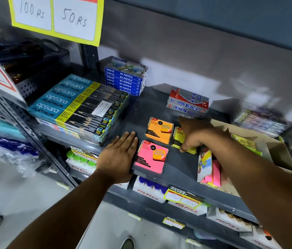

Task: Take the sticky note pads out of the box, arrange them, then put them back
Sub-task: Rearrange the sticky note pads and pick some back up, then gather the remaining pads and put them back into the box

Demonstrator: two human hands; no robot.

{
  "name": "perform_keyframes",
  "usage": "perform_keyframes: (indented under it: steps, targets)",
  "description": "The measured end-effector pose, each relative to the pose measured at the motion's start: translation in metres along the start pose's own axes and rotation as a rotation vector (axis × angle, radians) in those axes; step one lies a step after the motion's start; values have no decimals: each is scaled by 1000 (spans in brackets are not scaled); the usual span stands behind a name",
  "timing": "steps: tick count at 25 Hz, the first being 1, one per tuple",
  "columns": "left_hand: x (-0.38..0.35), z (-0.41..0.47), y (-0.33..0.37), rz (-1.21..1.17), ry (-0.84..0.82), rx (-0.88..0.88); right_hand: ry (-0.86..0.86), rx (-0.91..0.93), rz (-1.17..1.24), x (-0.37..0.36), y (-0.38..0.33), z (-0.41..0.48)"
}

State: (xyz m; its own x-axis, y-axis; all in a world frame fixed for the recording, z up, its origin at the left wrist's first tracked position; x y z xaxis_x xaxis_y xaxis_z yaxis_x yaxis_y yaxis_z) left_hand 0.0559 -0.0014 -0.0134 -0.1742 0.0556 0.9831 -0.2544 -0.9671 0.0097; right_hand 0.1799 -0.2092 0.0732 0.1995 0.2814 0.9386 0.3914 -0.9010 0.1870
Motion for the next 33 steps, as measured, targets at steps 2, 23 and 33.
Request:
perform_keyframes:
  steps: [2,23,33]
  targets:
    - [0,0,0,0,-10,1,-6,20,15,-4,-3,2]
    - [2,-1,0,-64,49,3,64,182,203,28,-63,37]
    - [-1,-1,-2,-53,59,1,39,170,283,8,-56,45]
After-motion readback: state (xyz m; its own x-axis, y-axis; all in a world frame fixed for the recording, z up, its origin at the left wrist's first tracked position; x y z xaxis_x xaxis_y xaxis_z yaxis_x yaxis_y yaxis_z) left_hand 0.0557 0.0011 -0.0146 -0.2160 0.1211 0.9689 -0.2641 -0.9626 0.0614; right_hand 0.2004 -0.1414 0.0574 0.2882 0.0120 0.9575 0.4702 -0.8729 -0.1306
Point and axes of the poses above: each hand's wrist, its own z-axis towards the middle knuckle, its own x-axis out of the back of the hand, y = z × x, the point moved 4 cm from there along z, towards the middle knuckle, and after that the axes turned 5 degrees about y, right-handed, at the moved point
